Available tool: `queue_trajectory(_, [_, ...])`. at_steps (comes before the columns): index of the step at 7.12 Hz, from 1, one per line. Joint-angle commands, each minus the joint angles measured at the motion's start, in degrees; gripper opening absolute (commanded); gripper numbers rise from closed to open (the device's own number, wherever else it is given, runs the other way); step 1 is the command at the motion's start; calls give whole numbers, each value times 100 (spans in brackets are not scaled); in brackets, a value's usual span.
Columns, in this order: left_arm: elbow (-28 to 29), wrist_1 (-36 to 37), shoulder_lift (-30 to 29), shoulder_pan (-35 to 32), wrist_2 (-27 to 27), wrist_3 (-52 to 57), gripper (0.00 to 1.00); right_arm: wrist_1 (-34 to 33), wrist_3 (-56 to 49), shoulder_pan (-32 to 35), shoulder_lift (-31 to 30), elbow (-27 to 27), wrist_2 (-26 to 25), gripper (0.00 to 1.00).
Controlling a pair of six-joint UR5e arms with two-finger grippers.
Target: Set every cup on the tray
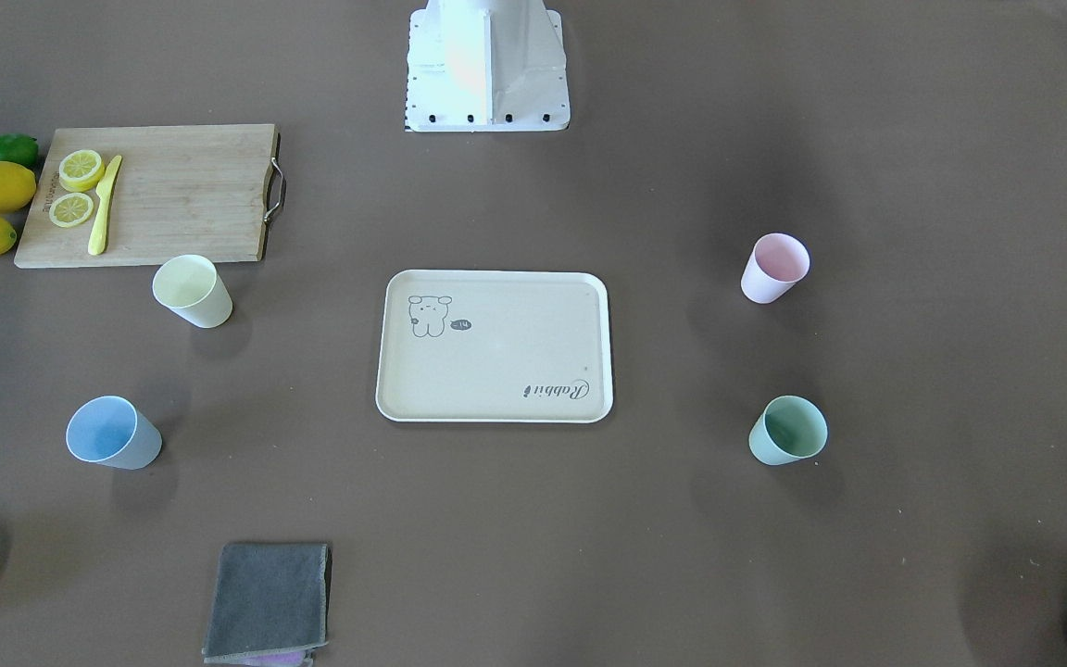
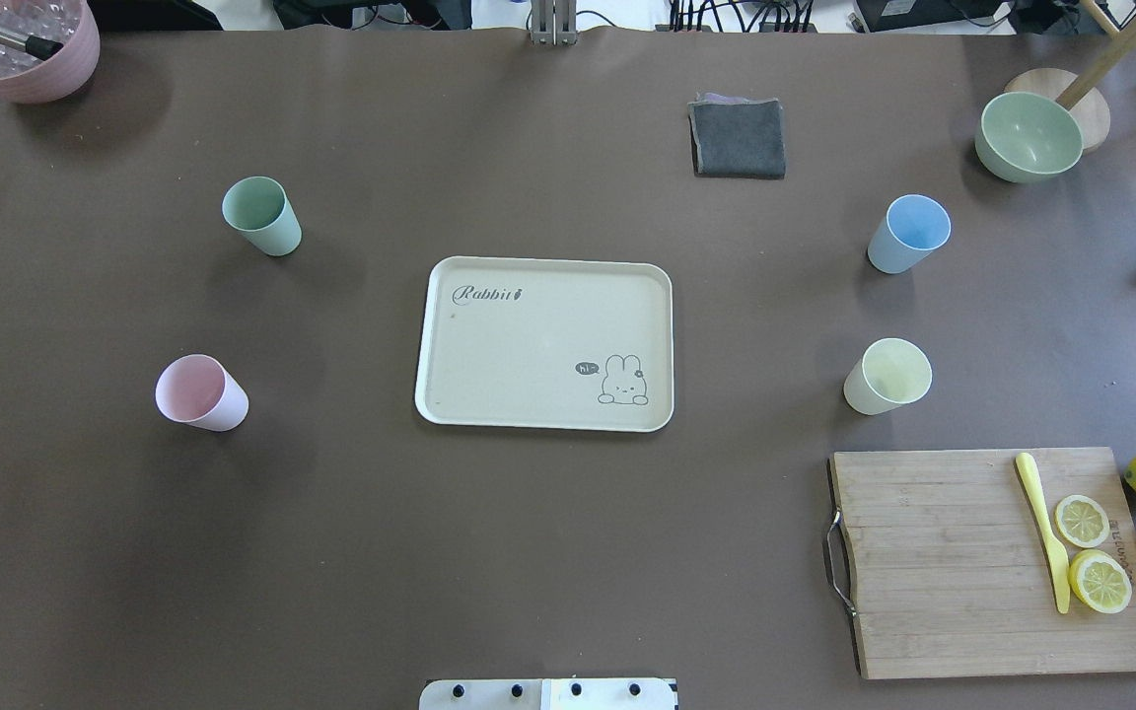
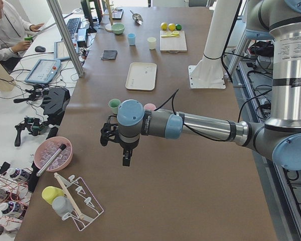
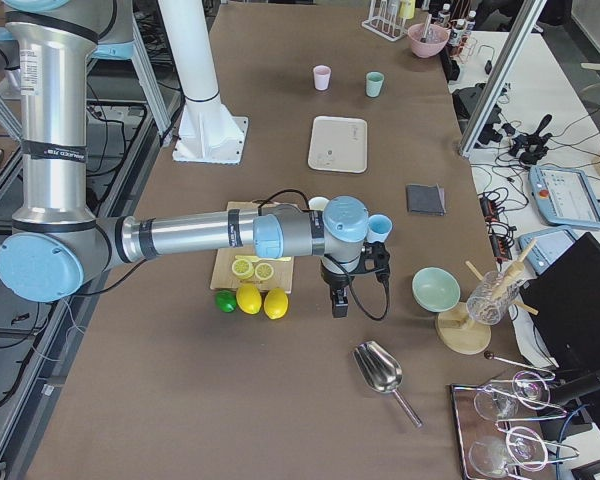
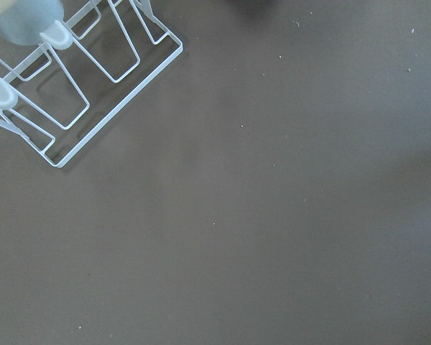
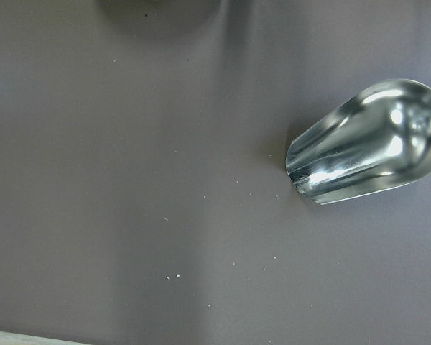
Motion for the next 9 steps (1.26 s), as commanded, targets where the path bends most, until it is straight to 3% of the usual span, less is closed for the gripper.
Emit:
queue_trajectory(1, [-61, -18, 8, -10, 22, -9, 99, 0, -9, 0, 42, 1, 0, 100])
queue_trajectory(9, [-53, -27, 131, -1, 57, -44, 99, 0, -53, 0, 25, 124, 105, 100])
